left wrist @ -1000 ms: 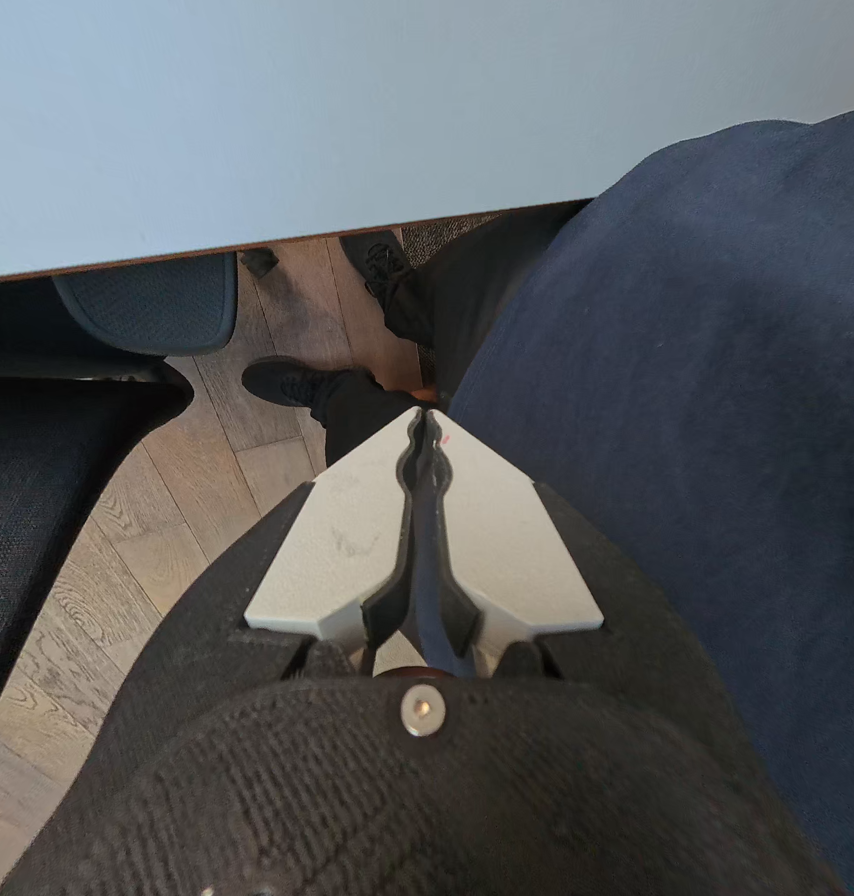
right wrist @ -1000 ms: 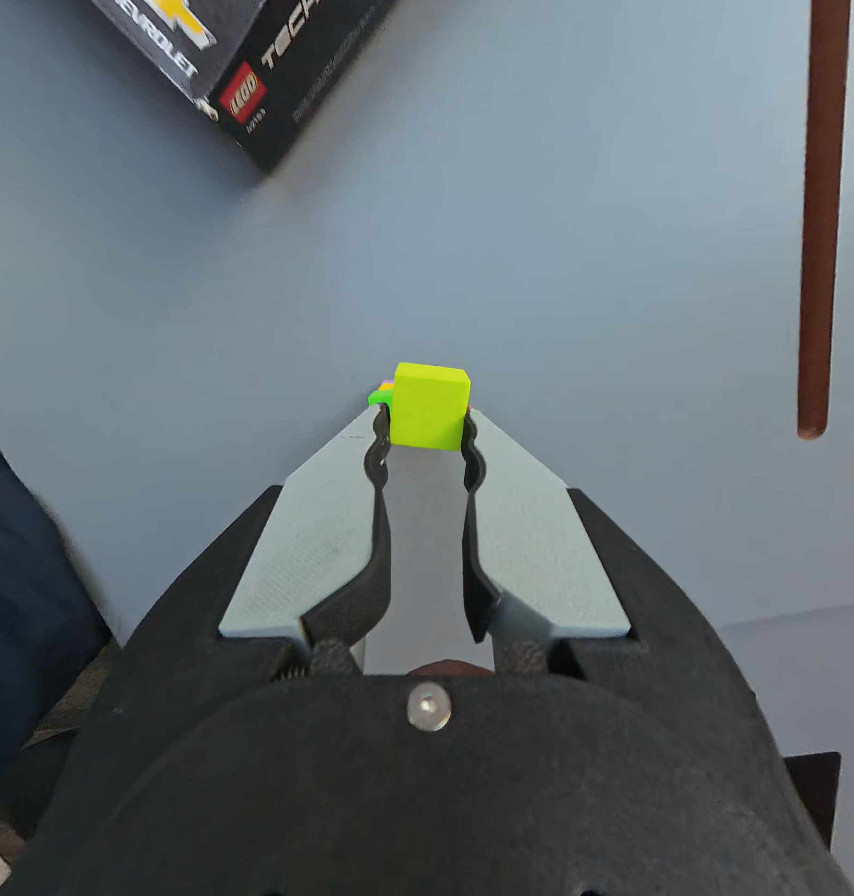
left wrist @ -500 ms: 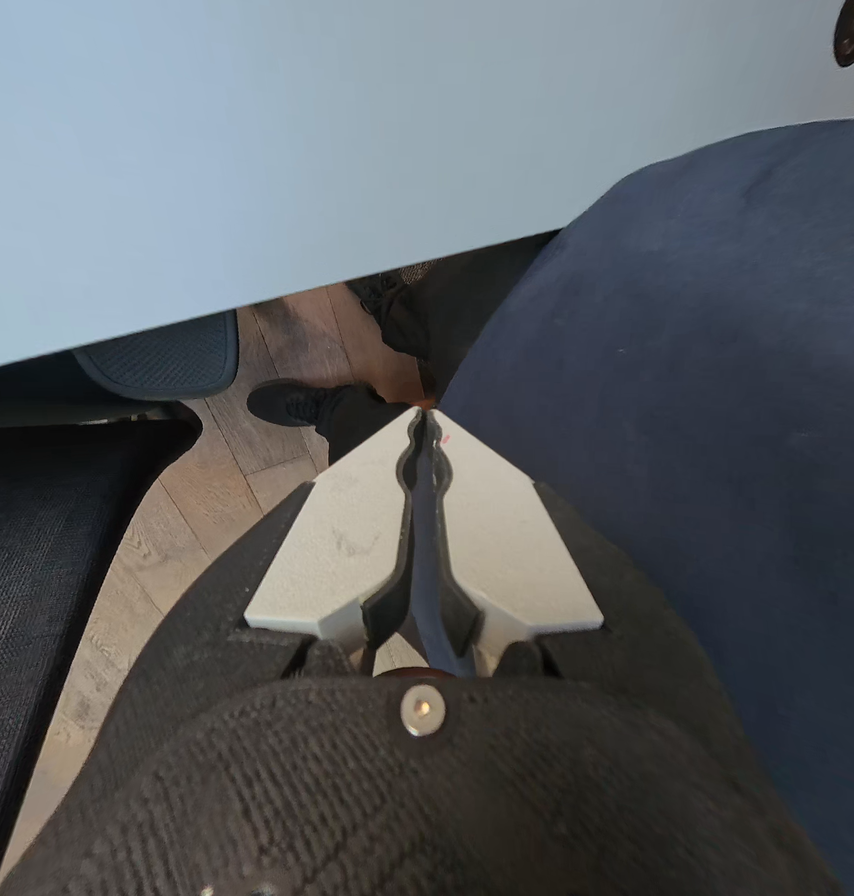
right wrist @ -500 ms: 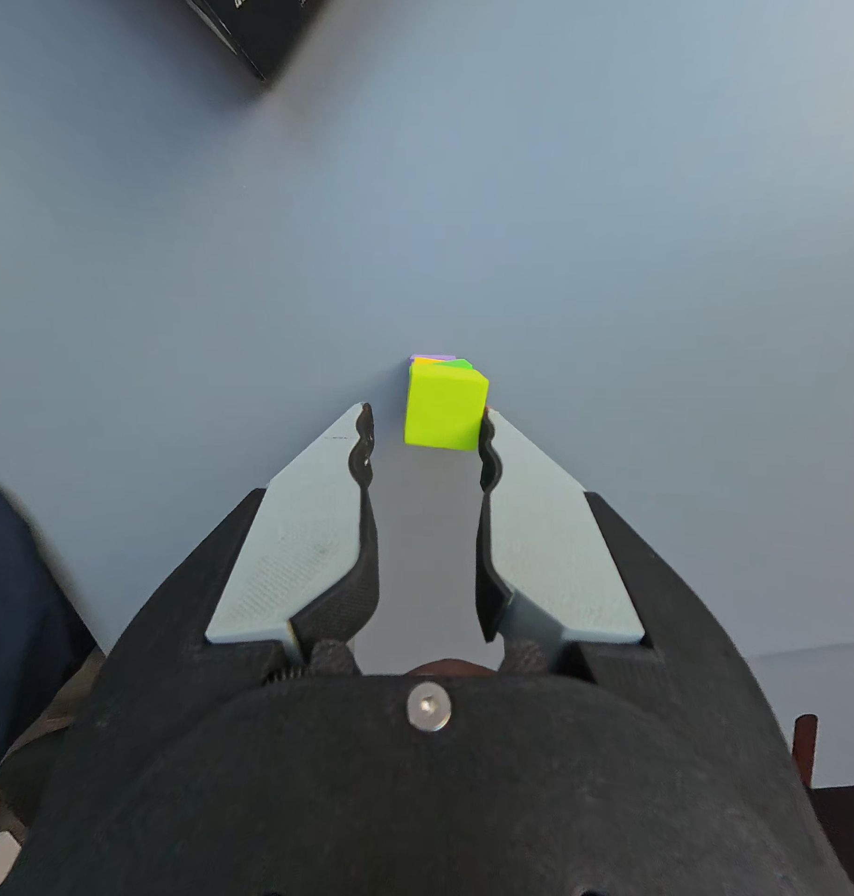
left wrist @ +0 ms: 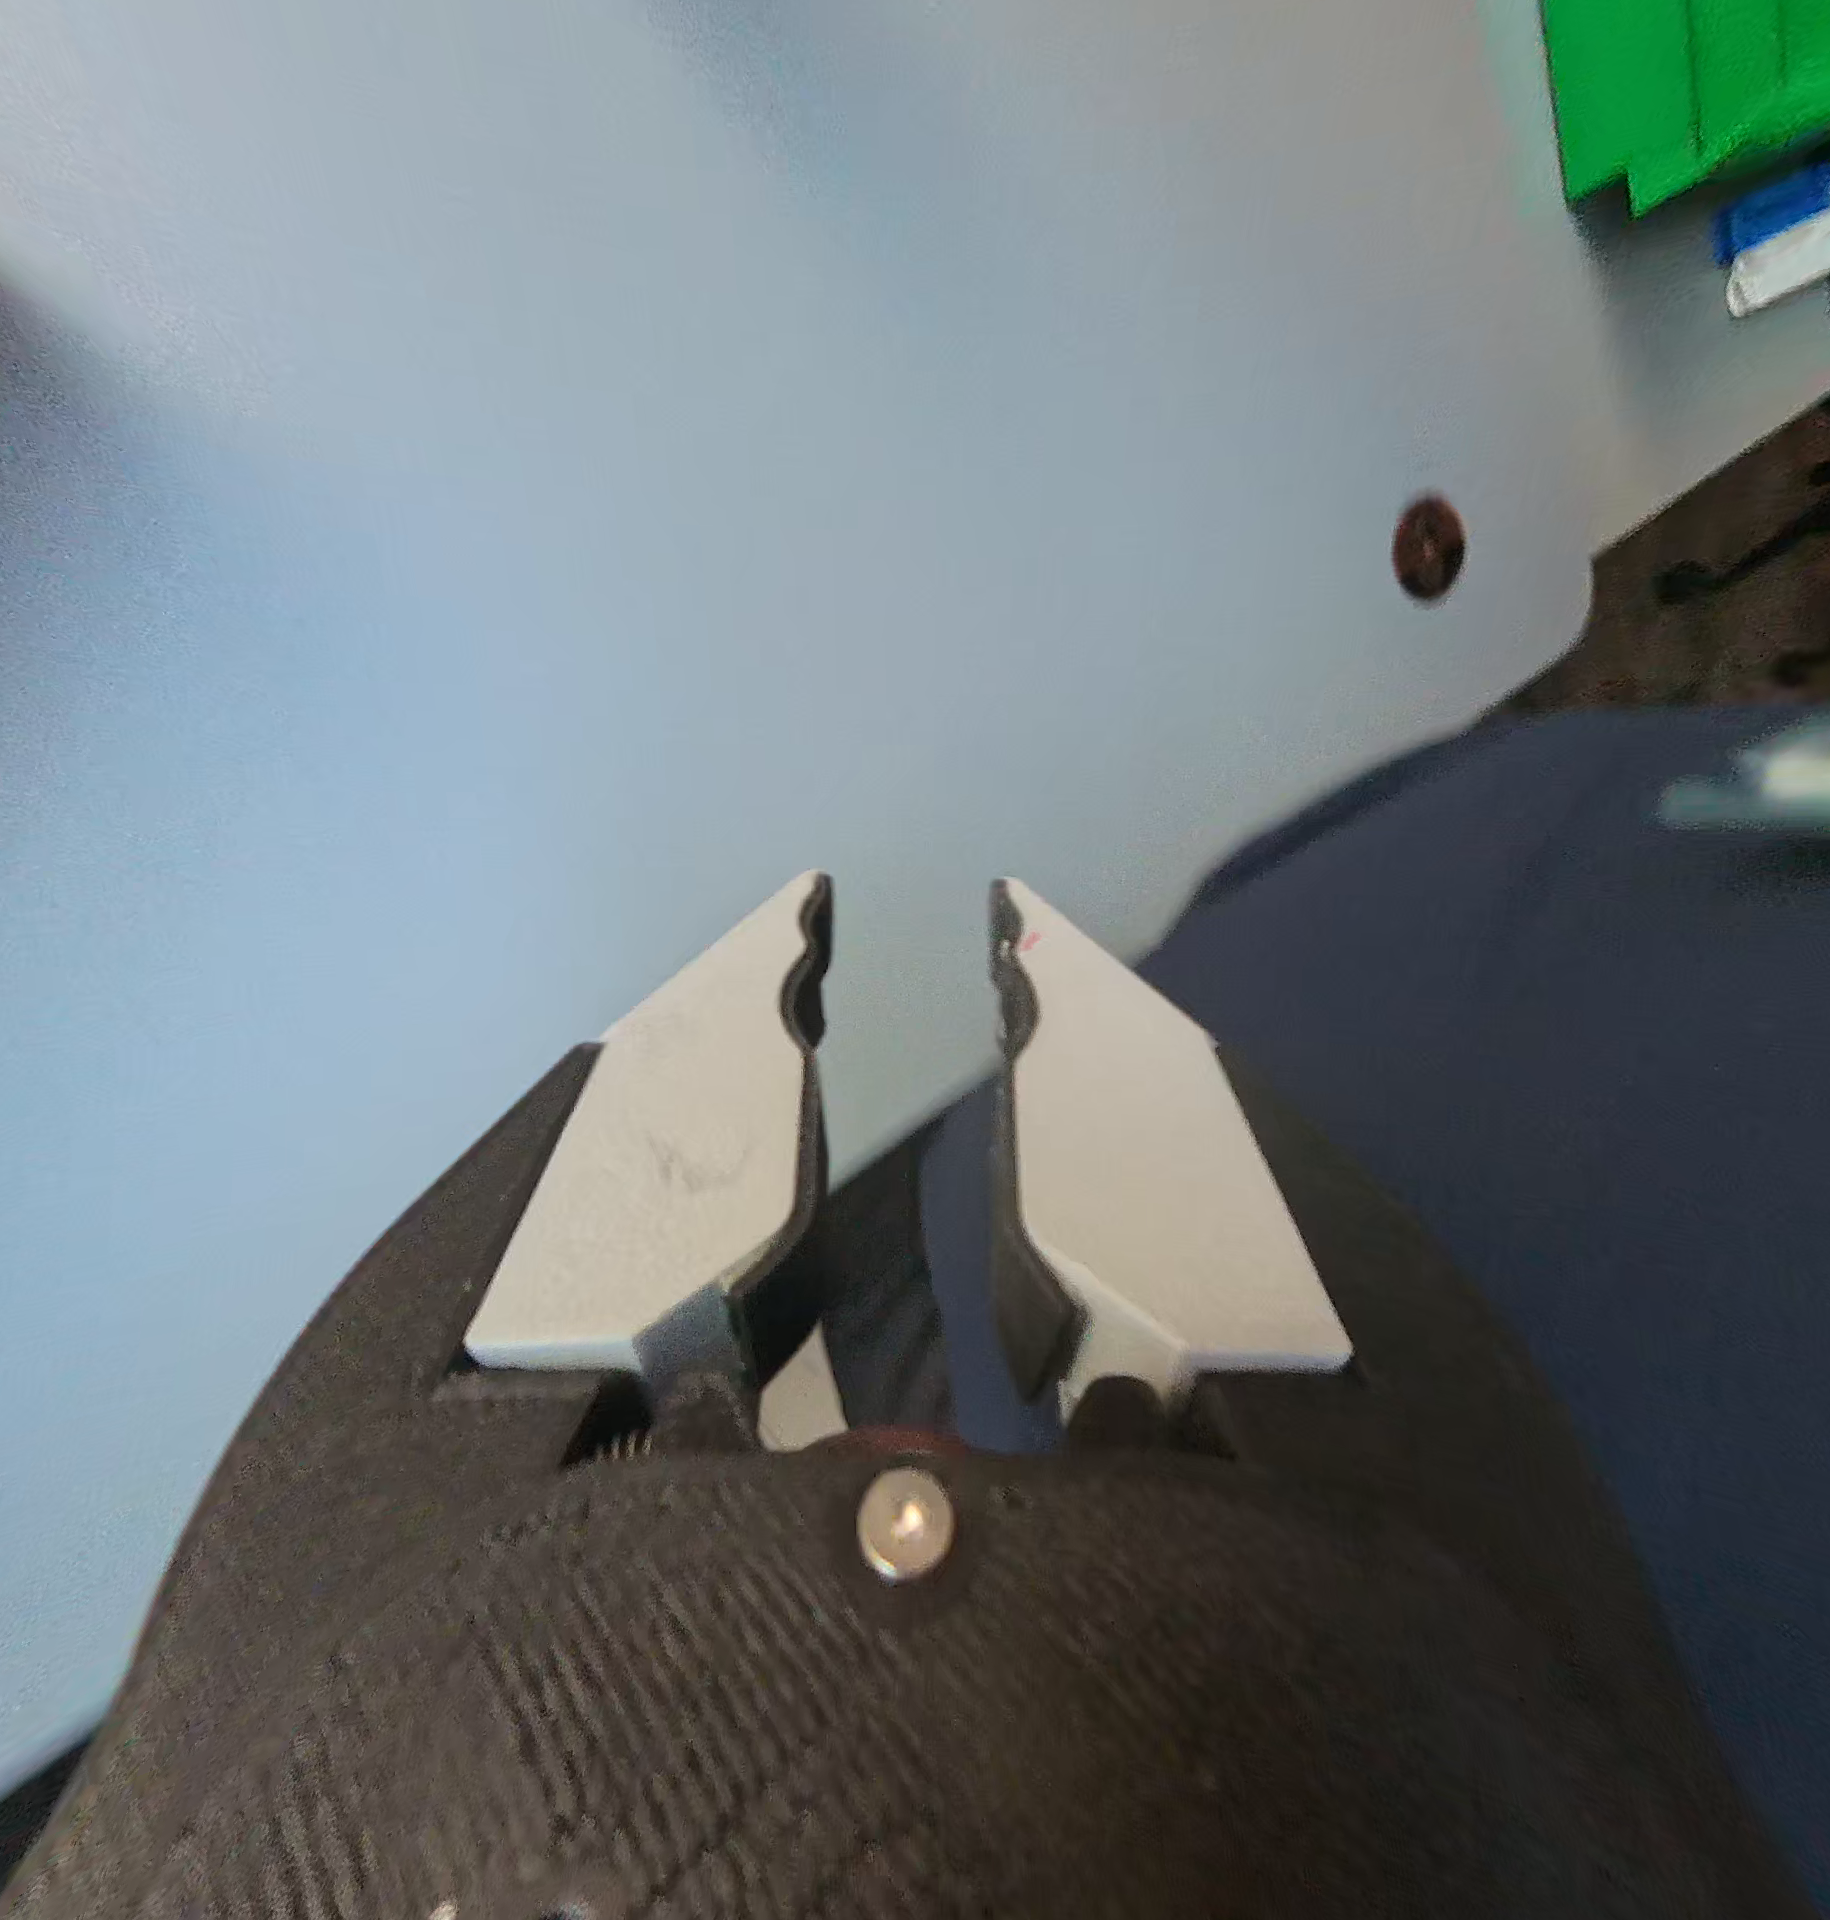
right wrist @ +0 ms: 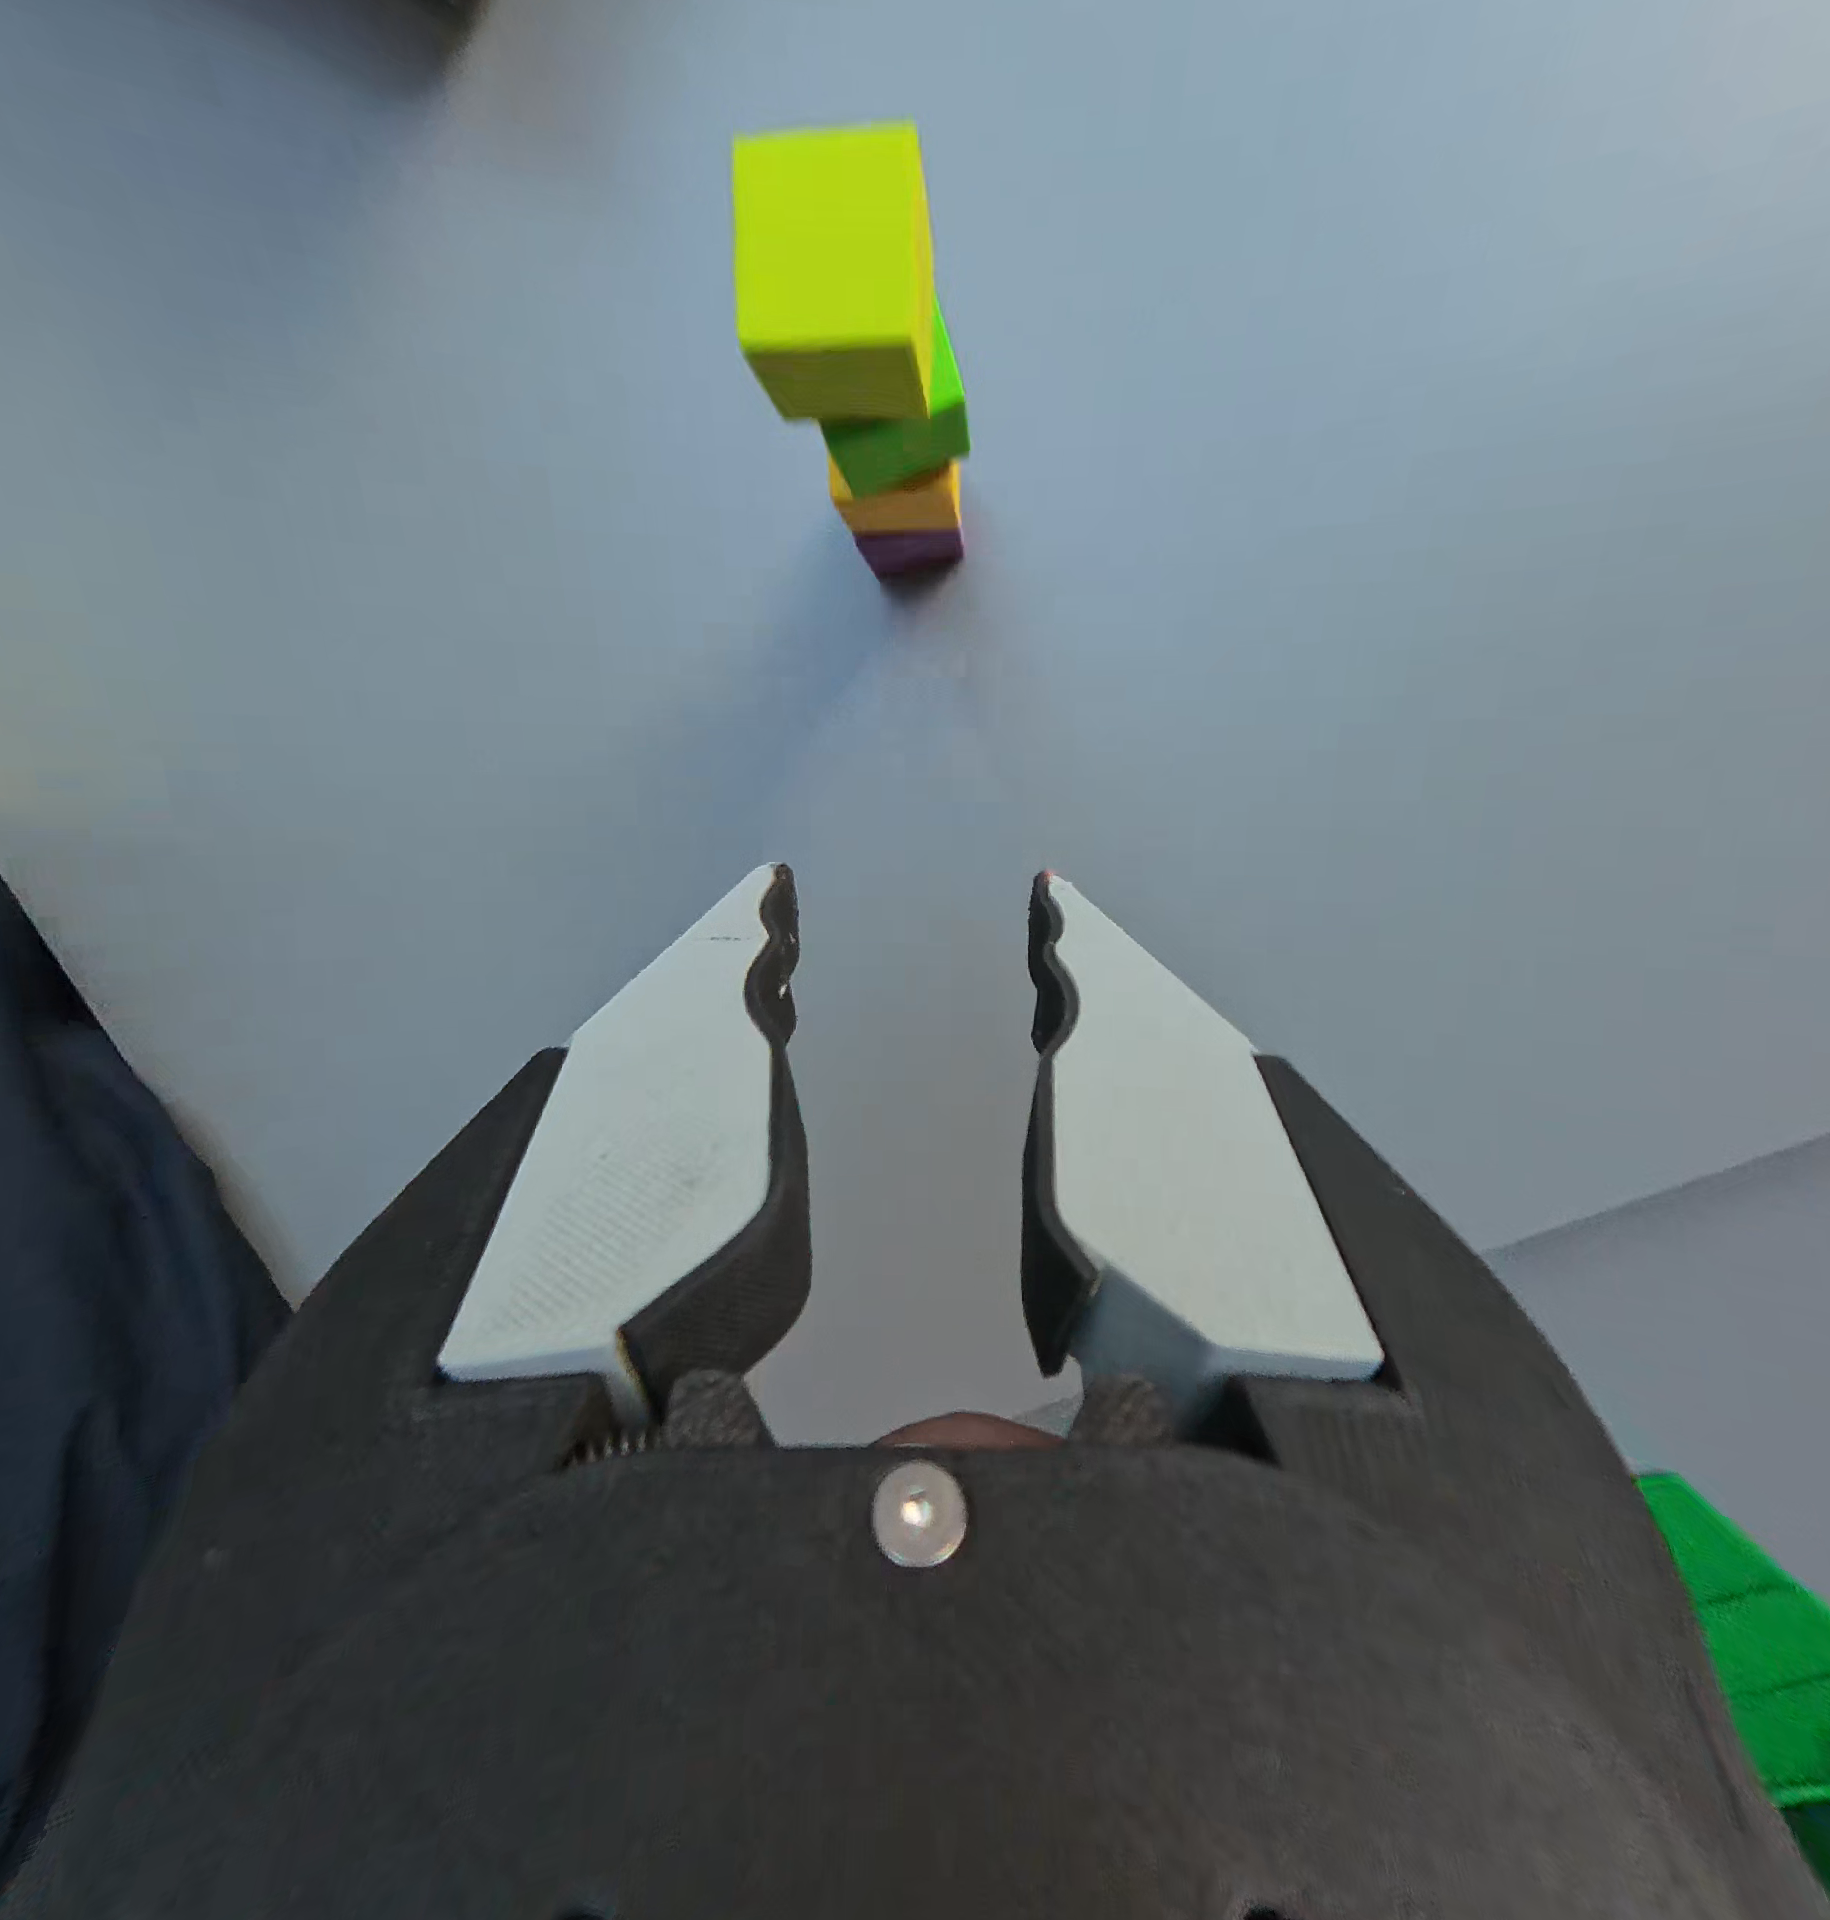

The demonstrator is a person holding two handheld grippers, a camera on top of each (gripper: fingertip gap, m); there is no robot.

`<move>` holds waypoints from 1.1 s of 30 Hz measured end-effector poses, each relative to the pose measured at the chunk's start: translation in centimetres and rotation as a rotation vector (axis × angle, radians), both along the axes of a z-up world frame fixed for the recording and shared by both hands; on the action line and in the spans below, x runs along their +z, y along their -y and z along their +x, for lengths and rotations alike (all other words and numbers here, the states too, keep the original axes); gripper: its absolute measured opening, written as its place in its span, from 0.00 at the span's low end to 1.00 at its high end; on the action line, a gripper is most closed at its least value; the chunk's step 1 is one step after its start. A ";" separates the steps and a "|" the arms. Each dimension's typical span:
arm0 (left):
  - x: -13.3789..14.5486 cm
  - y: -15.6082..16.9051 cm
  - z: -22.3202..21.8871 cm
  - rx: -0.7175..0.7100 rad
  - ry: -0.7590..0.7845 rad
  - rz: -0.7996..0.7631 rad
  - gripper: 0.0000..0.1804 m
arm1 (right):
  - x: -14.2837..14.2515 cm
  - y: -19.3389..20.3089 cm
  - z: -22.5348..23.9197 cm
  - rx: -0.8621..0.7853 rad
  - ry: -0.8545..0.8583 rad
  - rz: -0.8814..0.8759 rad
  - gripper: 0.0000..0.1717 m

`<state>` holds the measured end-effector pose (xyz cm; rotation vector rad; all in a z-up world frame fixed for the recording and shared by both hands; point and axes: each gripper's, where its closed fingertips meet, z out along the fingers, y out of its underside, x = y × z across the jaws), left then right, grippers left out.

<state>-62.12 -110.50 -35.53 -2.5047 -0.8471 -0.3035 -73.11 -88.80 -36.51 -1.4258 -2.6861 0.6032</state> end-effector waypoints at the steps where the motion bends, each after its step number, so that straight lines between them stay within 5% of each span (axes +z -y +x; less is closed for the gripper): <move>1: 0.4 -1.6 -2.1 -0.014 -0.055 -0.003 0.20 | -0.4 -0.7 0.9 -0.023 0.011 -0.004 0.25; 6: 1.2 -10.6 -12.2 0.019 -0.206 0.004 0.41 | -2.0 -3.5 5.2 -0.096 0.065 -0.023 0.24; 11: -3.0 -15.9 -16.3 0.037 -0.167 -0.110 0.49 | -3.3 -4.8 7.7 -0.121 0.105 -0.036 0.25; 22: -7.1 -16.8 -16.8 -0.104 -0.198 -0.268 0.45 | -4.0 -8.0 8.8 -0.237 0.130 -0.112 0.23; 27: -8.4 -16.5 -17.2 -0.098 -0.163 -0.274 0.29 | -3.8 -8.1 8.4 -0.239 0.123 -0.116 0.22; 30: -7.9 -16.2 -17.5 -0.065 -0.152 -0.242 0.49 | -3.7 -8.0 8.7 -0.221 0.122 -0.108 0.22; 33: -7.9 -13.8 -15.9 -0.064 -0.125 -0.258 0.56 | -4.0 -8.1 9.3 -0.215 0.129 -0.093 0.22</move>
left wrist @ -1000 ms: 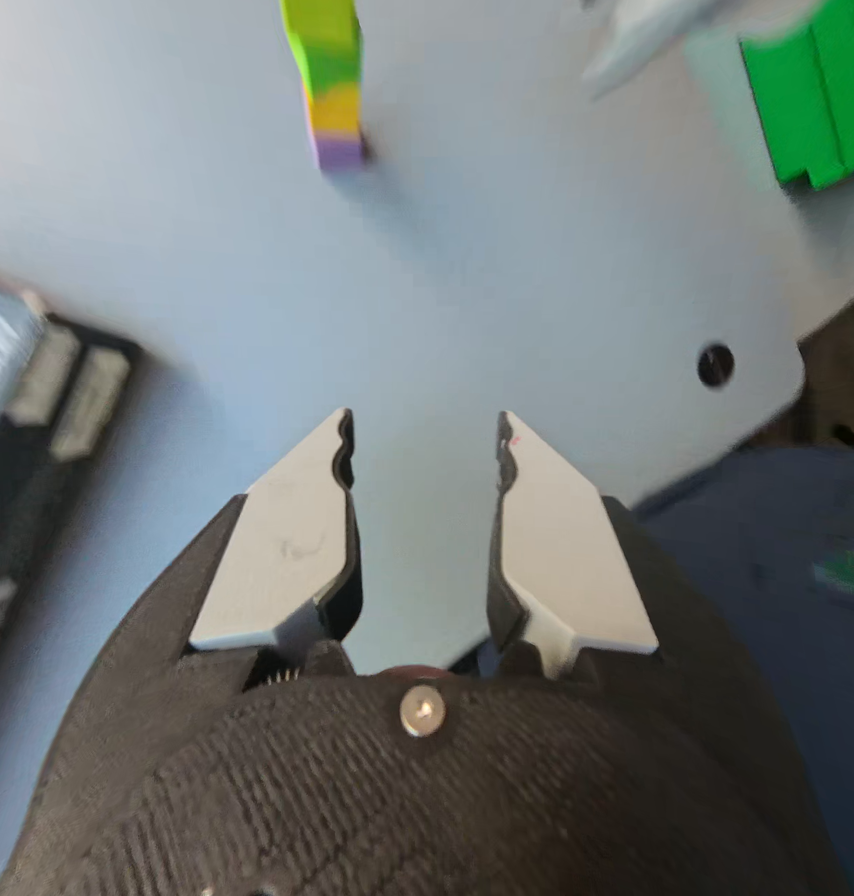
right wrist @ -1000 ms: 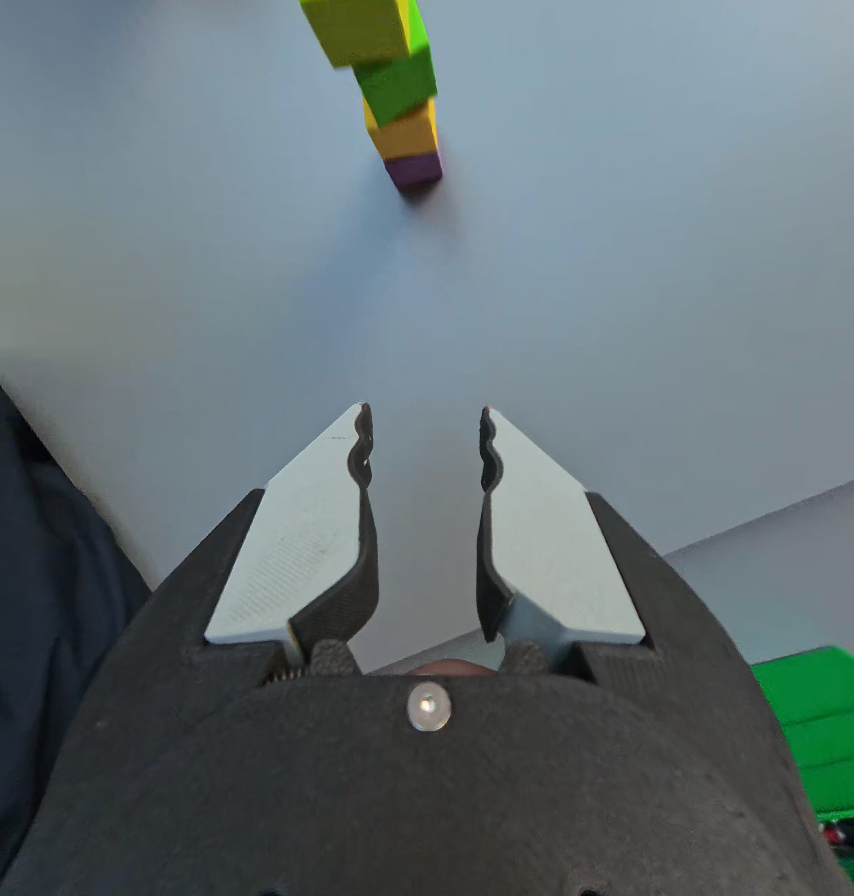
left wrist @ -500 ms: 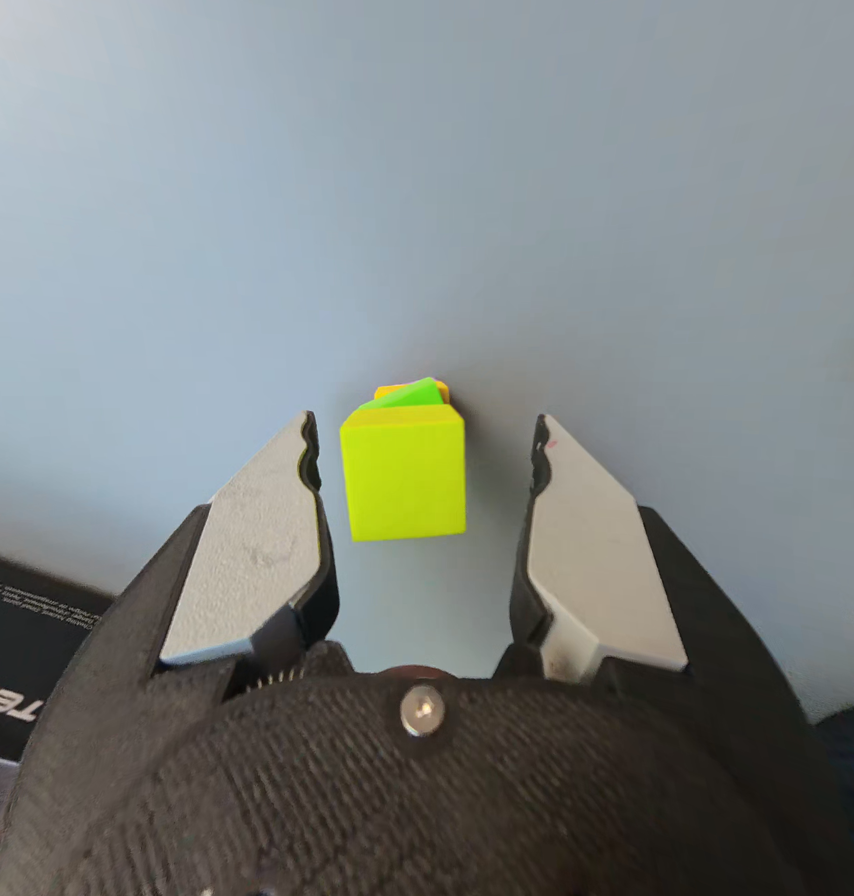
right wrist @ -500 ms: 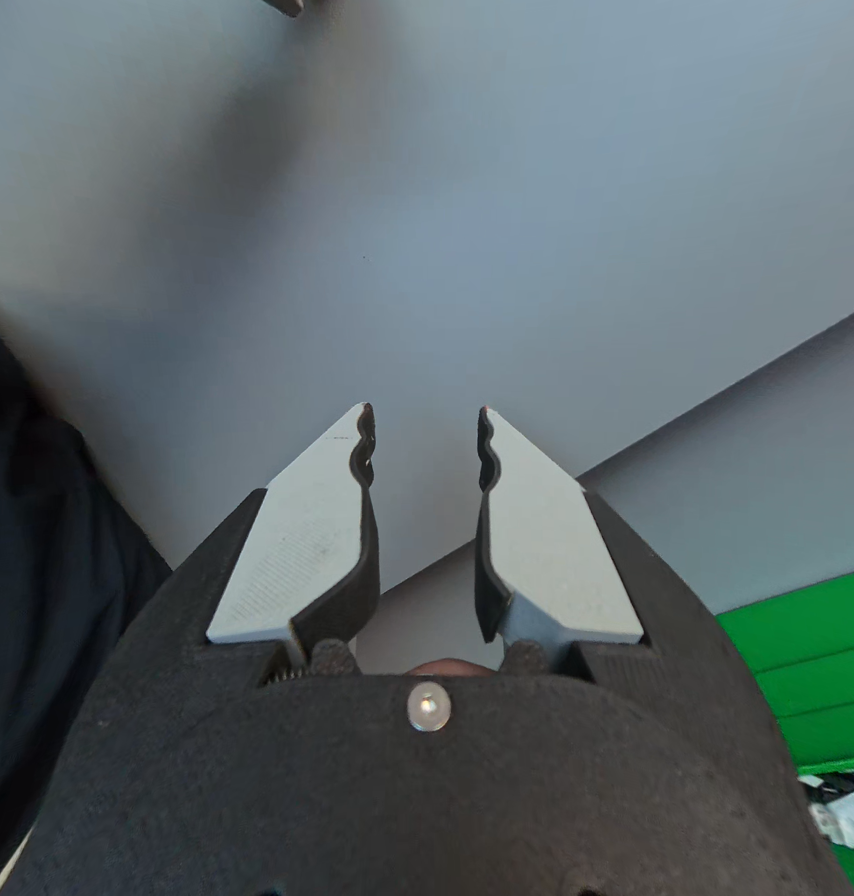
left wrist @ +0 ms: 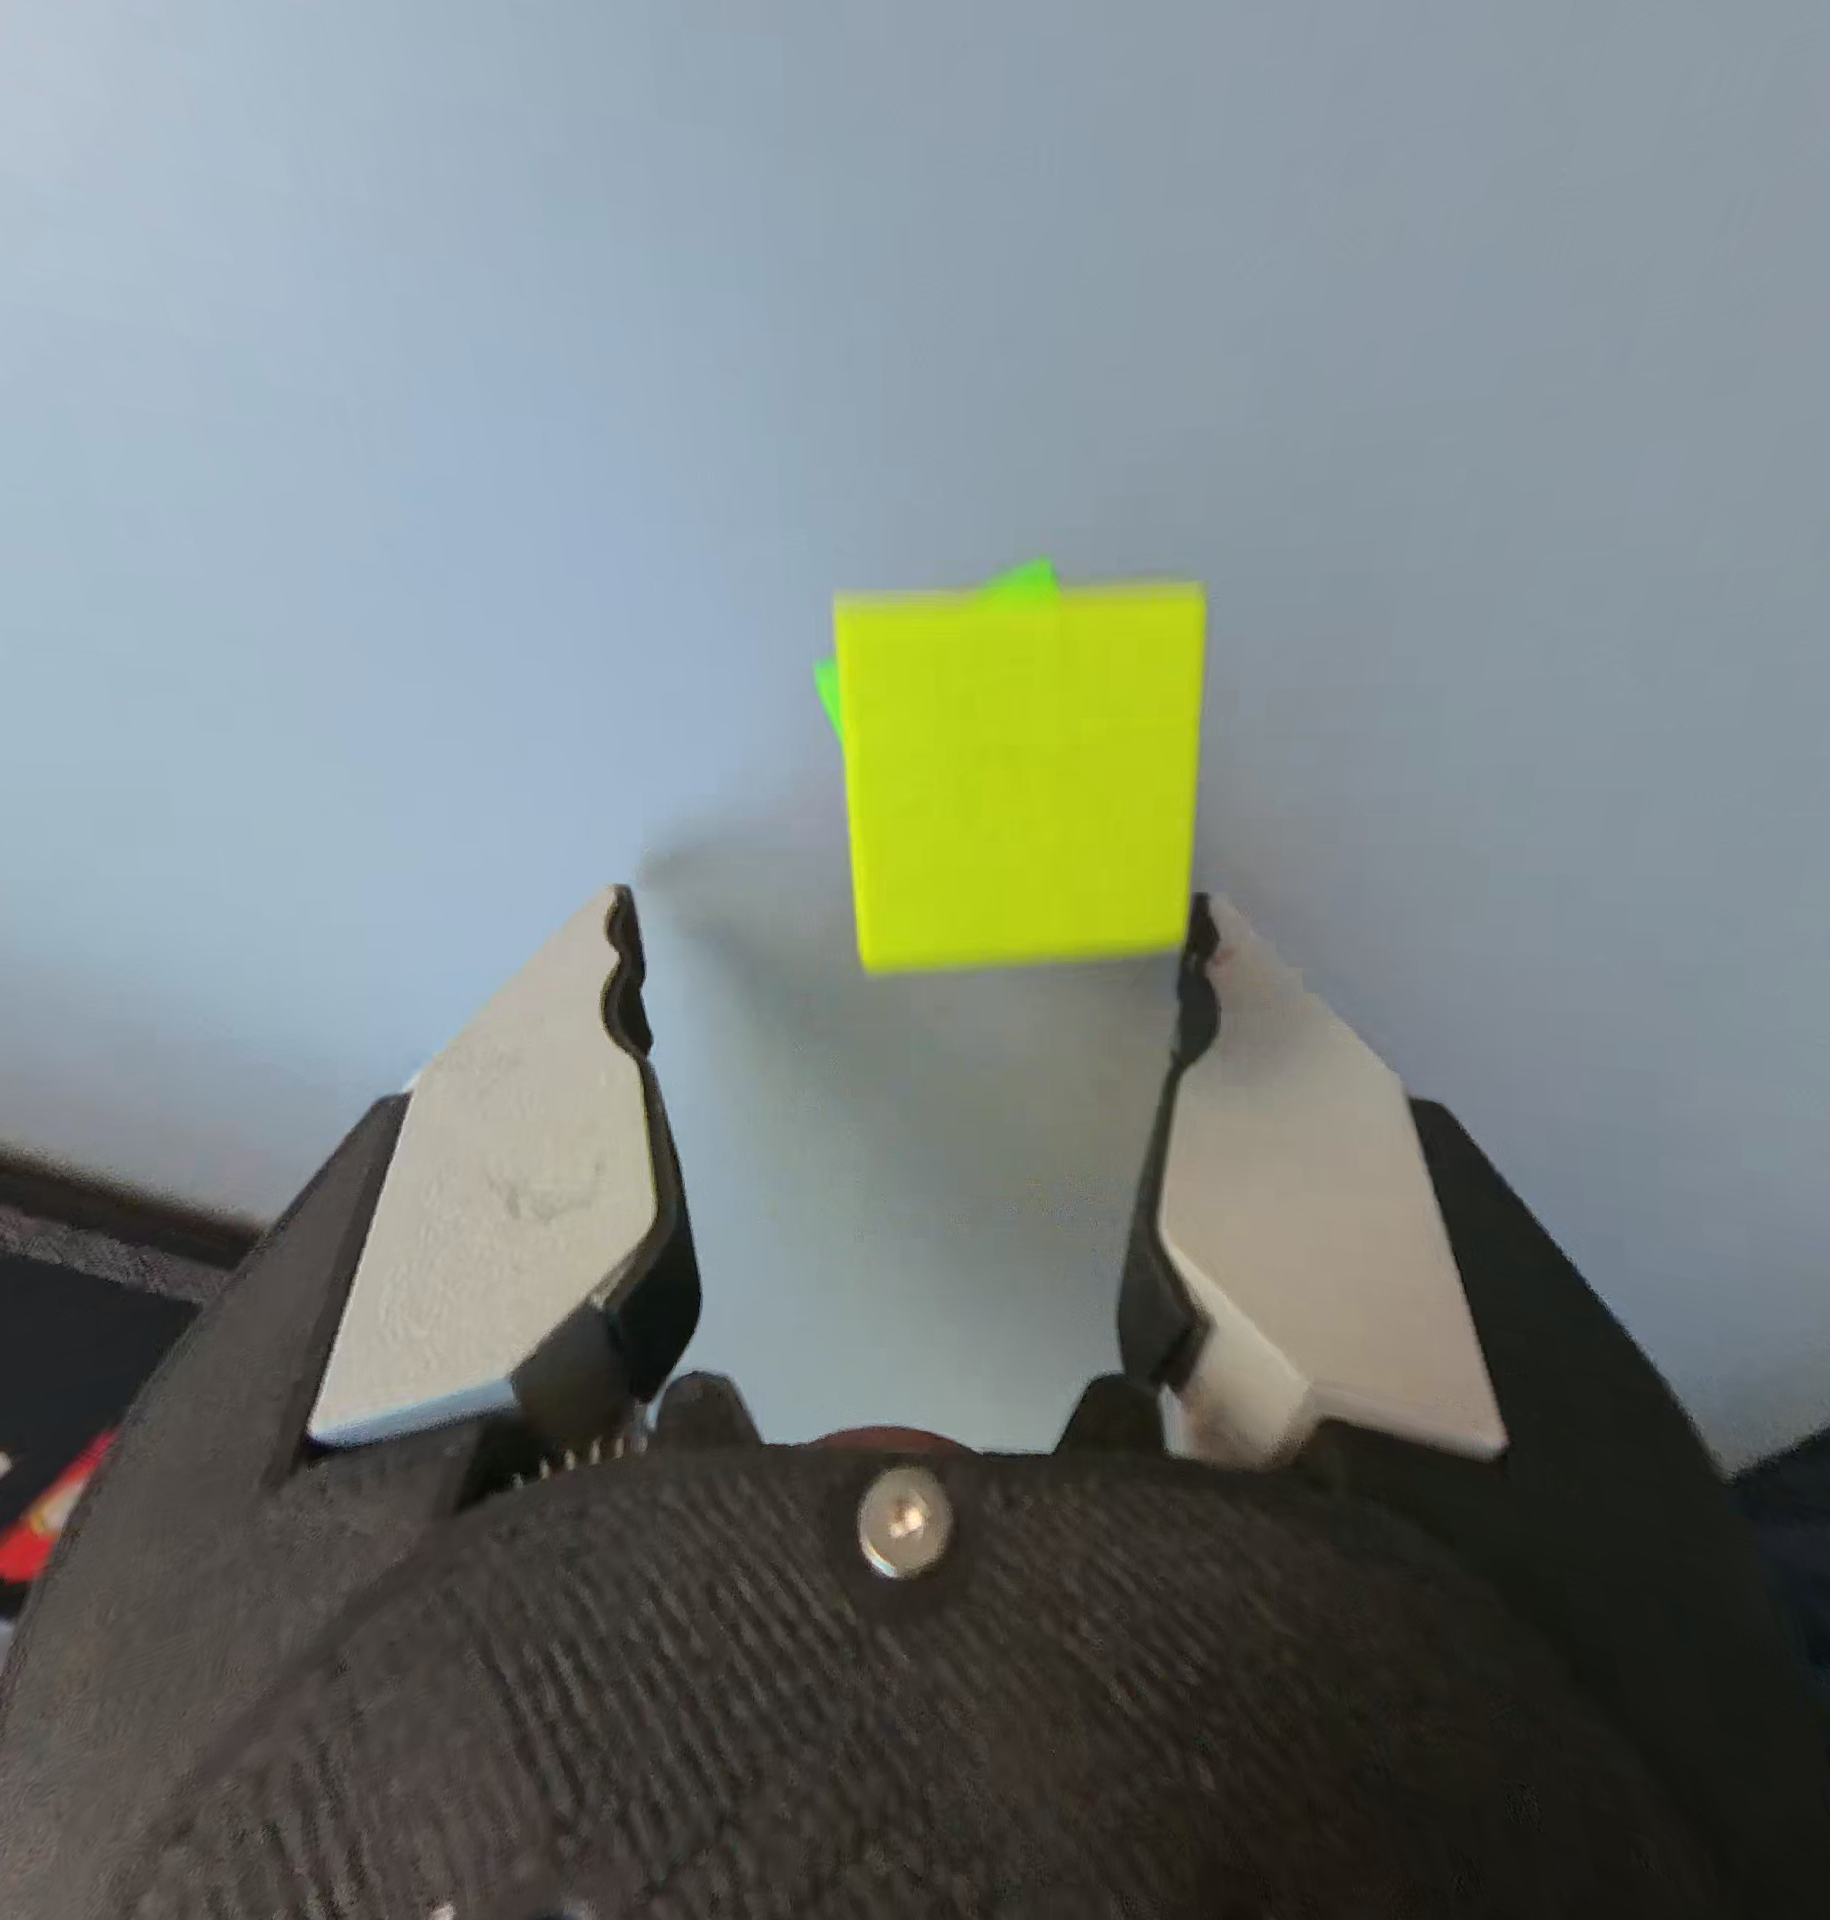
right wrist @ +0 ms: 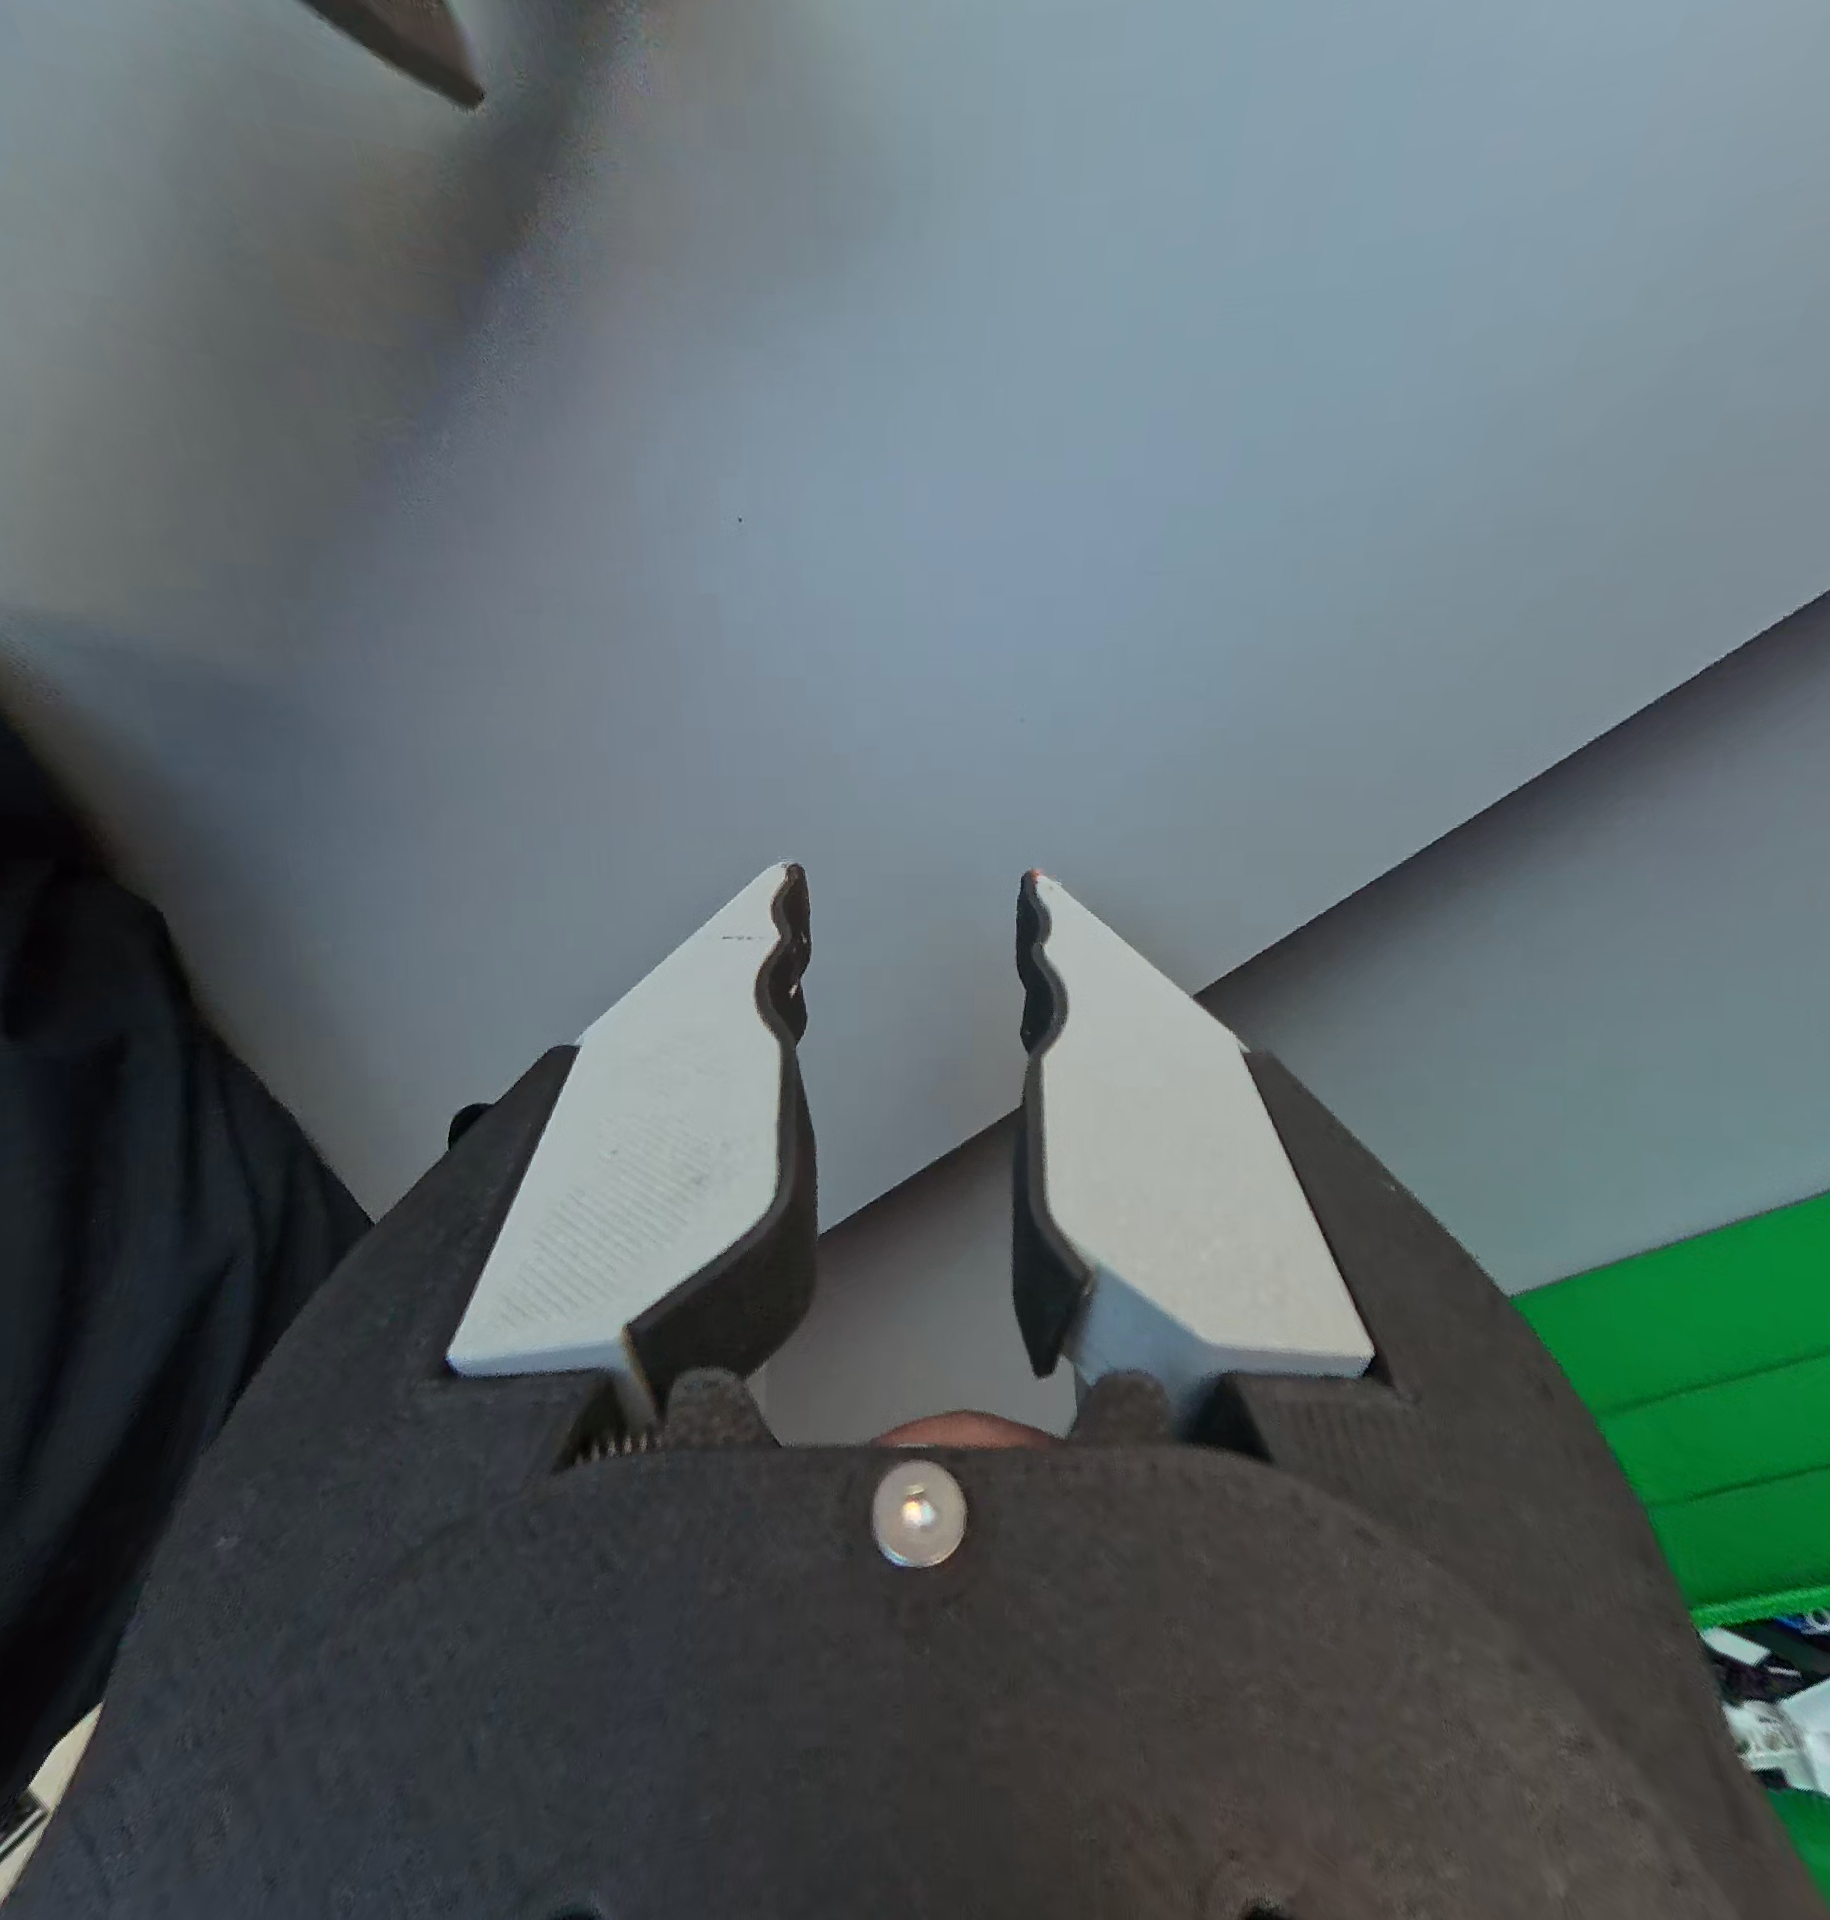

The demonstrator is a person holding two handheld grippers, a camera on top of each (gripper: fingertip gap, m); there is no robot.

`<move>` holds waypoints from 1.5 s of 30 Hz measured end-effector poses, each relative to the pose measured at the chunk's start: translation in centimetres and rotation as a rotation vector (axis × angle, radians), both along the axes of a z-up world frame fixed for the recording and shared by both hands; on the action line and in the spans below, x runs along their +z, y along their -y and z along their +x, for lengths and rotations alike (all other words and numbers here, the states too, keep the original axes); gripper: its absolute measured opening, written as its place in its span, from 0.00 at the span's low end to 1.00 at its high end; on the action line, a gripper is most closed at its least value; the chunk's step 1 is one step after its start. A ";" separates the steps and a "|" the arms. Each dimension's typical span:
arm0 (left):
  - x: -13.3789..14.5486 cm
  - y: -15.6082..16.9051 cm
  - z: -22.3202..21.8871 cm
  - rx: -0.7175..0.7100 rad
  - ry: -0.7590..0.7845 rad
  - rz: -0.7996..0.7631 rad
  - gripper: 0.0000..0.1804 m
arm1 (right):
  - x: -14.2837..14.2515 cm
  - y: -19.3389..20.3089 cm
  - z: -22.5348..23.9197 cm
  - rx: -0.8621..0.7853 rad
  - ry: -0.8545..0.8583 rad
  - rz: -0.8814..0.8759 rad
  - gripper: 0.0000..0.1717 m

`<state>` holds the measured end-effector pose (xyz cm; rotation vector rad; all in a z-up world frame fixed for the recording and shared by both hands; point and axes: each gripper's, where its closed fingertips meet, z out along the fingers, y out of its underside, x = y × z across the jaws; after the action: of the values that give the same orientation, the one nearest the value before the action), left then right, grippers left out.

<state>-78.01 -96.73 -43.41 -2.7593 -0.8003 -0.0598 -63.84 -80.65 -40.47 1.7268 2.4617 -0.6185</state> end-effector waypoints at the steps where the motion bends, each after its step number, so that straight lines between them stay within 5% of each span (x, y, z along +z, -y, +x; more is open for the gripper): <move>1: -0.3 1.3 0.9 0.004 0.017 -0.033 0.60 | -0.1 0.0 0.2 -0.004 0.006 -0.003 0.22; 6: -0.8 6.4 4.9 -0.092 -0.030 -0.102 0.51 | -0.6 -0.1 0.7 -0.021 0.019 -0.010 0.22; 10: -0.3 7.9 7.9 -0.355 -0.078 -0.127 0.10 | -0.6 0.3 0.4 -0.017 0.014 -0.017 0.21; 12: 0.1 8.0 9.0 -0.527 -0.071 -0.160 0.00 | -0.4 0.6 0.2 -0.008 0.005 -0.018 0.21; 19: 1.7 4.8 6.3 -1.180 -0.164 -0.315 0.00 | 0.5 1.0 -0.2 0.008 -0.016 -0.016 0.20; 24: 1.4 1.1 -0.5 -1.087 -0.303 -0.399 0.00 | 0.8 0.7 -0.2 -0.012 -0.023 -0.015 0.20; 28: 2.0 -1.5 -3.9 -1.029 -0.580 -0.359 0.00 | 0.8 0.3 0.1 -0.023 -0.024 -0.011 0.19; 34: 1.0 0.8 -0.2 -1.019 -0.423 -0.364 0.00 | 0.2 -0.2 0.8 -0.035 -0.004 -0.009 0.18; 41: 2.3 6.0 10.7 -0.717 -0.114 -0.085 0.00 | -0.1 -0.1 0.1 -0.050 -0.007 -0.042 0.17; 45: 1.7 10.7 15.6 -0.551 0.031 -0.070 0.00 | 0.0 1.6 -0.4 -0.056 -0.003 -0.128 0.16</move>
<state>-62.43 -107.45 -41.69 -2.9645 -0.0285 -0.1818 -64.27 -82.23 -40.50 1.7530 2.3268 -0.7665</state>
